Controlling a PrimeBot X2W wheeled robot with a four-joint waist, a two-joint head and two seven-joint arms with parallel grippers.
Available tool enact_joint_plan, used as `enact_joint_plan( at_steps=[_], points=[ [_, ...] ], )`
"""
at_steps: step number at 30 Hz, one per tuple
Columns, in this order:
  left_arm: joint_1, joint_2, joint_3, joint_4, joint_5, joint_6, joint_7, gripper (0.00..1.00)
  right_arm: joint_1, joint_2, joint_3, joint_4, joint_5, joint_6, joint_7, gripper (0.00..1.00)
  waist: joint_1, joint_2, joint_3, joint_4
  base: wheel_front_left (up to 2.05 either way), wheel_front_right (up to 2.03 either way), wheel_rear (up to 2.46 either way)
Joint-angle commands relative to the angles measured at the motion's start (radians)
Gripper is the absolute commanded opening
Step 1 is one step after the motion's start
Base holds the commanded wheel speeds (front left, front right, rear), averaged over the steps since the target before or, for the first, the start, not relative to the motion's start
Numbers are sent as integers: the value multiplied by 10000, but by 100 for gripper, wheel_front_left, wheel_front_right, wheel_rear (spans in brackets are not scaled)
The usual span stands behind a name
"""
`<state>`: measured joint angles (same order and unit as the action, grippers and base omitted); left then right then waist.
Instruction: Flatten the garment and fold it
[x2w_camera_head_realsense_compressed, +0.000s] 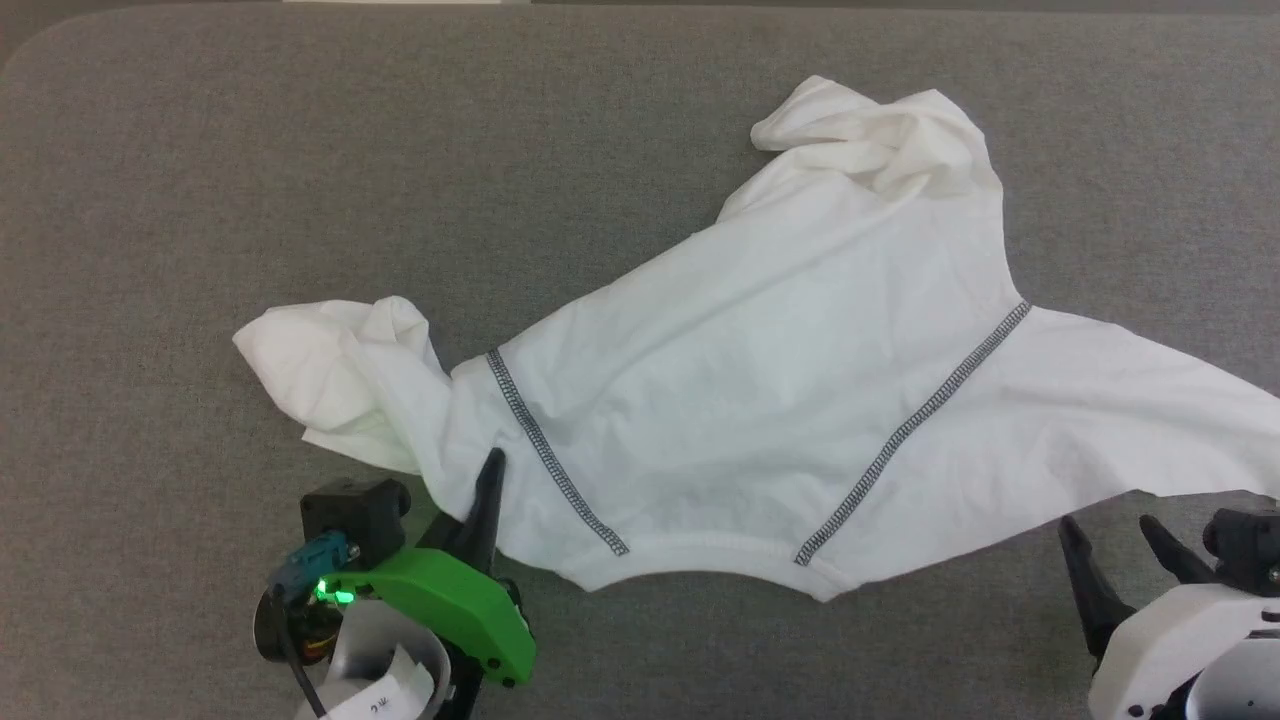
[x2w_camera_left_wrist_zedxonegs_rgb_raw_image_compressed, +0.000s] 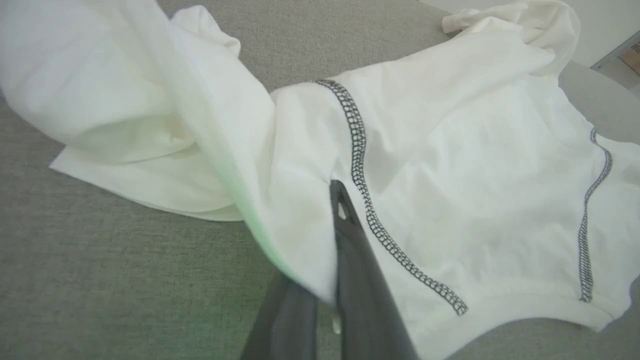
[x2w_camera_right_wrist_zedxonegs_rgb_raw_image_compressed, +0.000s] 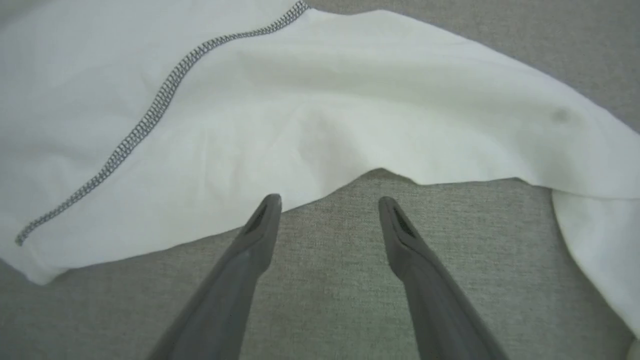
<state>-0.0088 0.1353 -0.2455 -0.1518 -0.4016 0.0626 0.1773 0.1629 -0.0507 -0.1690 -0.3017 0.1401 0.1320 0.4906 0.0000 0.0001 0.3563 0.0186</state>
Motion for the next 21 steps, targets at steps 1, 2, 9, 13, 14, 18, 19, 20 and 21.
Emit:
enact_joint_plan(
  at_steps=[1, 2, 9, 13, 14, 18, 19, 20, 21],
  points=[
    [-232, -30, -34, 42, 40, -39, -96, 0, -114, 5, -140, -75, -11, -13, 178, 100, 0, -1, 169, 61, 0, 0, 0],
    [-269, -42, -59, 58, 43, -43, -101, 0, -158, 5, -197, -81, -53, -13, 273, 100, 0, -1, 222, 91, 0, 0, 0],
    [-524, -94, -215, 151, 57, -70, -112, 0, -602, -53, 106, -10, -505, -13, 724, 100, 0, -1, 672, 381, 0, 0, 0],
    [-656, -161, -344, 232, 27, -79, -131, 0, -1093, -1016, 882, 382, -687, -13, 1709, 100, 0, -1, 1057, 598, 0, 0, 0],
    [-678, -166, -366, 246, 29, -82, -130, 0, -1166, -1301, 1113, 471, -678, -13, 1965, 100, 0, -1, 1116, 617, 0, 0, 0],
    [-813, -179, -445, 335, 44, -114, -165, 0, -1651, -2435, 1944, 652, -388, -13, 2865, 25, 0, -1, 1253, 681, 0, 0, 0],
    [-860, -181, -462, 368, 48, -120, -168, 0, -1794, -2633, 2027, 612, -279, -13, 2989, 0, 0, -1, 1257, 698, 0, 0, 0],
    [-894, -185, -474, 394, 48, -124, -176, 0, -1892, -2743, 2055, 567, -182, -13, 3063, 0, 0, -1, 1245, 707, 0, 0, 0],
    [-930, -197, -480, 414, 42, -128, -216, 0, -2009, -2826, 2028, 488, -81, -13, 3083, 0, 0, -1, 1213, 715, 0, 0, 0]
  ],
)
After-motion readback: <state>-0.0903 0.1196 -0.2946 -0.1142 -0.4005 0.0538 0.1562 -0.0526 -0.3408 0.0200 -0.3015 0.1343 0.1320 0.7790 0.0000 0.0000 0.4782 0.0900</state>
